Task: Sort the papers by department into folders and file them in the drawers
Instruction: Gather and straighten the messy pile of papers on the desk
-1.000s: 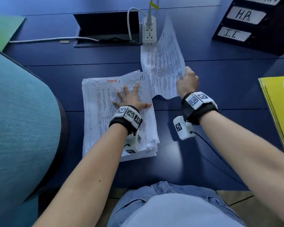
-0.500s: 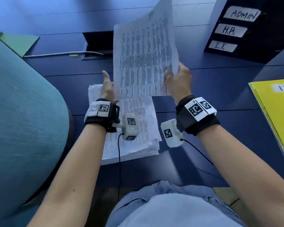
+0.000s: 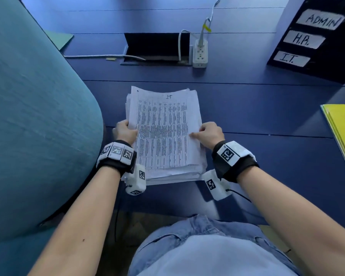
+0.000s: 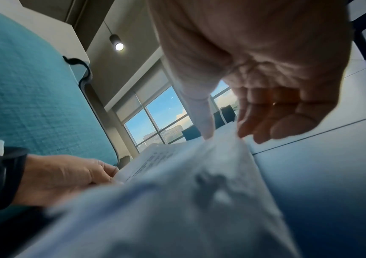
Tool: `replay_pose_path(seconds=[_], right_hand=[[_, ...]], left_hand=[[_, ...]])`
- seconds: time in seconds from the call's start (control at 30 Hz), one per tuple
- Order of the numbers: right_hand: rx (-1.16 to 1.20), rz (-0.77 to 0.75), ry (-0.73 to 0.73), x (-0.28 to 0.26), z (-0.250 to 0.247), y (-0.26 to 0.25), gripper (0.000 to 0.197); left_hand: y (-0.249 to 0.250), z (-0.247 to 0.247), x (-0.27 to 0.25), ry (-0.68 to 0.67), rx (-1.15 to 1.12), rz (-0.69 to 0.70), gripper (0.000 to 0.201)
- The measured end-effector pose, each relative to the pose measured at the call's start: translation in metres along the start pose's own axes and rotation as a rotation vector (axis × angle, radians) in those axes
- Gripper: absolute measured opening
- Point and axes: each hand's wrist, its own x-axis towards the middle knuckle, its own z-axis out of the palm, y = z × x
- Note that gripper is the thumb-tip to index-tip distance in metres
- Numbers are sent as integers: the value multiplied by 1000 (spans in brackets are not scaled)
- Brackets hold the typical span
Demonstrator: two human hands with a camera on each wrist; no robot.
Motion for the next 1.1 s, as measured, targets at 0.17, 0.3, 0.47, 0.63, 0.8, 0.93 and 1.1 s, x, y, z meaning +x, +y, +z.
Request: replay_pose_path(seconds=[0.17,0.3,0.47,0.63,0.8,0.93,1.1], right_hand=[[-10,50,-25,4,8,-1,49],[135,66,-81,5,11,1,43],[413,189,-72,5,-8,20,47],[533,30,-79,-3,-30,32,35],[428,-286,239,-27,-64,24,32],[506,-478,499,-38,-99,6,46],[689,-513,524,-41,-120,11,44]], left_hand=[[-3,5,-3,-121,36,-192,78],[3,14,0,-257,15,-254,107],[13,33,-9,-255,-109,-326,123],[32,55,-22,-342,-222,-265,90],[76,42,-31,-191,-654,51,51],[119,18,-43,-93,-864,324,86],[135,6,-63,-228,-1066,507,81]])
